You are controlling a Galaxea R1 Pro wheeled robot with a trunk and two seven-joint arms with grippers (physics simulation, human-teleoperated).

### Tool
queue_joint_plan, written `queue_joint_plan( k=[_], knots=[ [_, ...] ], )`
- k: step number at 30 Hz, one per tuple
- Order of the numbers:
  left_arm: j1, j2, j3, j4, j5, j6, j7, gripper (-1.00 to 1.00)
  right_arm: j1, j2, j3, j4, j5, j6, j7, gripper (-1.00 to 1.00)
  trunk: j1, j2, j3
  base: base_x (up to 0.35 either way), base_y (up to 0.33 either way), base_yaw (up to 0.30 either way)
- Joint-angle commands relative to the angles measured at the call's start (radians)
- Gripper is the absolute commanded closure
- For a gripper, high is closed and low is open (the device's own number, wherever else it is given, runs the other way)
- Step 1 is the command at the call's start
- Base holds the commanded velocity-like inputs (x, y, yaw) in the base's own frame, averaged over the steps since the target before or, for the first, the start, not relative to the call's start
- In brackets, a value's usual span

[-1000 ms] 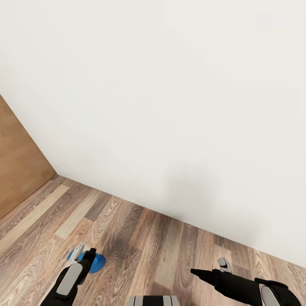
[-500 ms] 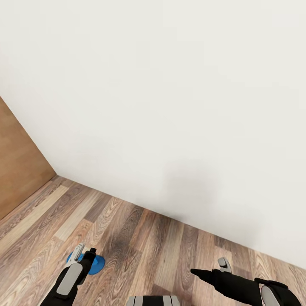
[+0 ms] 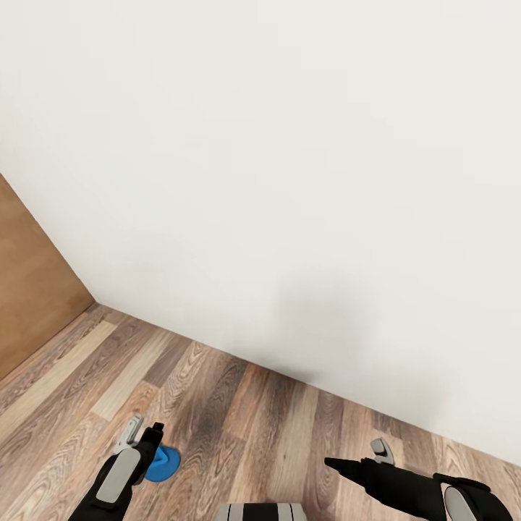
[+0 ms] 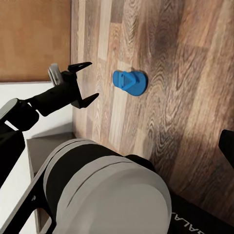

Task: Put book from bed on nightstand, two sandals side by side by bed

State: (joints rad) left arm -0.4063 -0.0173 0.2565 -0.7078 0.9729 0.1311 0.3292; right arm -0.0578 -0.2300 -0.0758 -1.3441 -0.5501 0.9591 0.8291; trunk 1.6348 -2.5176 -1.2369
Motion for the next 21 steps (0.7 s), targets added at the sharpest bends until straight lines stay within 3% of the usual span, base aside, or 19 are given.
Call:
queue_joint_plan(
  k=[1,7,21],
  knots=[
    [0.000,-0.001,0.004,-0.002,0.006,0.005,0.004,-1.00,0.000,0.000,-0.001,0.000,0.001,0.004,0.004,-1.00,0.000,0.000,-0.001,0.009,0.005,0.000],
    [0.000,-0.001,0.005,0.000,0.006,0.005,0.005,-1.00,0.000,0.000,-0.001,-0.001,0.001,0.004,0.004,-1.00,0.000,0.000,-0.001,0.004,0.002,0.000],
    [0.000,-0.001,0.006,0.001,0.006,0.005,0.005,-1.00,0.000,0.000,-0.001,0.000,0.001,0.004,0.004,-1.00,0.006,-0.004,-0.055,0.000,0.000,0.000]
  ],
)
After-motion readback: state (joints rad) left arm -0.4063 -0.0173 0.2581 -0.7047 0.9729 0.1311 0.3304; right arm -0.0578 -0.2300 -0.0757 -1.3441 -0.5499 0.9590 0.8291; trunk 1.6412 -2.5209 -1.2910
